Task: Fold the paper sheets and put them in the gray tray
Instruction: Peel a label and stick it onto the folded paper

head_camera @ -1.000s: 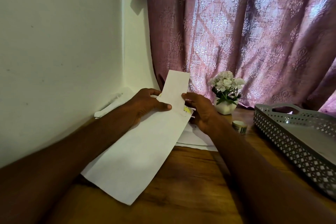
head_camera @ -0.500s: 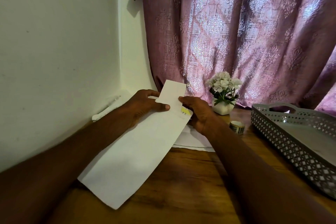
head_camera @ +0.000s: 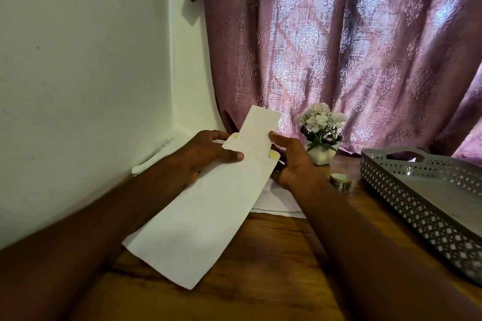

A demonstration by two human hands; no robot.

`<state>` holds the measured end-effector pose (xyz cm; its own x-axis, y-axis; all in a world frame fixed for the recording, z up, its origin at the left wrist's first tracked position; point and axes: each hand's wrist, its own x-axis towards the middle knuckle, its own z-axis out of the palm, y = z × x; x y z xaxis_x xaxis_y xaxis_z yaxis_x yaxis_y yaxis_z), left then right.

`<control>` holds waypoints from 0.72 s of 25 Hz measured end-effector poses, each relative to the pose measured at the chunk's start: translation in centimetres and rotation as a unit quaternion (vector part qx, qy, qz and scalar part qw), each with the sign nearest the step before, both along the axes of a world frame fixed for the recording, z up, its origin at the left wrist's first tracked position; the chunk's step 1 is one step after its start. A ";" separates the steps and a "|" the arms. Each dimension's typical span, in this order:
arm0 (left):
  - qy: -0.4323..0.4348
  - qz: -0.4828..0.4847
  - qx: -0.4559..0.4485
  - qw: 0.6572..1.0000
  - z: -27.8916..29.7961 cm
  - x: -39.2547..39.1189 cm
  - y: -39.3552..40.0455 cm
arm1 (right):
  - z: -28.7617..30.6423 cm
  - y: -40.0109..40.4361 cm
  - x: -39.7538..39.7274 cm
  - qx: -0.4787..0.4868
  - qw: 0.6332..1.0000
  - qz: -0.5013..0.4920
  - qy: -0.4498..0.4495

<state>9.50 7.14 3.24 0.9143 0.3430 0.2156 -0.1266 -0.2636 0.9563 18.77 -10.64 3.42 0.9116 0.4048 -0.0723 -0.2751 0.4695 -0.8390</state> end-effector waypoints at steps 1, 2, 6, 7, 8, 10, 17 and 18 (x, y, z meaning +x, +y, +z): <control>0.001 -0.003 -0.002 1.000 0.0 0.0 0.0 | 0.1 0.0 -0.1 0.013 1.000 -0.012 0.007; 0.001 -0.004 -0.002 1.000 0.0 0.0 -0.1 | 0.1 0.0 -0.1 0.025 0.999 -0.021 0.016; 0.004 -0.011 0.007 1.000 0.0 0.0 -0.3 | 0.4 -0.2 0.0 0.068 0.995 -0.051 0.042; 0.005 -0.014 0.009 1.000 0.0 -0.1 -0.4 | 0.5 -0.3 0.0 0.080 0.994 -0.052 0.046; 0.004 -0.015 0.010 1.000 0.0 -0.1 -0.4 | 0.5 -0.4 0.0 0.092 0.993 -0.044 0.054; -0.001 -0.010 0.010 1.000 -0.1 -0.2 -0.4 | 0.3 -0.3 -0.3 0.109 0.991 -0.015 0.078; -0.015 0.024 -0.016 0.999 0.4 -0.3 0.0 | 0.1 0.4 -0.3 -0.018 1.000 0.006 -0.001; -0.014 0.024 -0.020 0.999 0.4 -0.3 0.0 | 0.0 0.4 -0.3 -0.037 0.999 0.011 -0.009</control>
